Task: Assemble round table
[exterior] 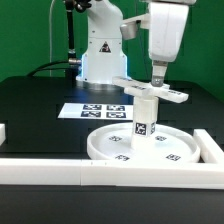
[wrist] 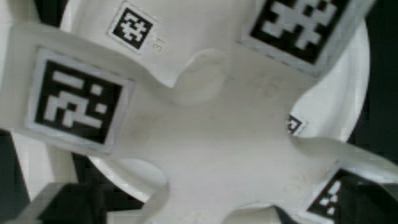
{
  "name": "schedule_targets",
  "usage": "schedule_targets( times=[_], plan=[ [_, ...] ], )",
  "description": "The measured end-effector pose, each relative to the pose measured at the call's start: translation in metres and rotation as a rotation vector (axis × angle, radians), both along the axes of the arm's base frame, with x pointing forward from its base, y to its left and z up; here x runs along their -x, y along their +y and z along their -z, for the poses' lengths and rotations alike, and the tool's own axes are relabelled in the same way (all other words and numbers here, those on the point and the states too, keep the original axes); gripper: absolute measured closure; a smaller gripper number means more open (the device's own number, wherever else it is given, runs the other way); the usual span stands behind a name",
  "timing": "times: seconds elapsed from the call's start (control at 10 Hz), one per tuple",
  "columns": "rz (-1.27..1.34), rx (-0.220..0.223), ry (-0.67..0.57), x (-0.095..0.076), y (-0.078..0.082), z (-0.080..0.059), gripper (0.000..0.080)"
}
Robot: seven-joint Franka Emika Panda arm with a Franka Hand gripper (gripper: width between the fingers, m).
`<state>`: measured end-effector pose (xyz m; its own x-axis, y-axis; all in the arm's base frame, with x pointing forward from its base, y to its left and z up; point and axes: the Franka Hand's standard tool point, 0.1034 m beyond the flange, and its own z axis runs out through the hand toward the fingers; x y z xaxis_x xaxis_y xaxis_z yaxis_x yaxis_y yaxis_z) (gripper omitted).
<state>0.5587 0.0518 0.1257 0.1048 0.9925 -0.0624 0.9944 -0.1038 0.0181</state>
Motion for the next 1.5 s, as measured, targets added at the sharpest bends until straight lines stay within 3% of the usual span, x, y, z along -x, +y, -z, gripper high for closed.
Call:
schedule_targets(
  times=[0.5,1.3,1.5],
  plan=[
    [-0.325,0.044,0.026,0.001,-0.009,0.002,0.0151],
    [-0.323,0.047,0.045,0.004,-0.011,0.013,0.0151],
    [-0.321,0.048,0.048,0.004,-0.012,0.014,0.036]
  ],
)
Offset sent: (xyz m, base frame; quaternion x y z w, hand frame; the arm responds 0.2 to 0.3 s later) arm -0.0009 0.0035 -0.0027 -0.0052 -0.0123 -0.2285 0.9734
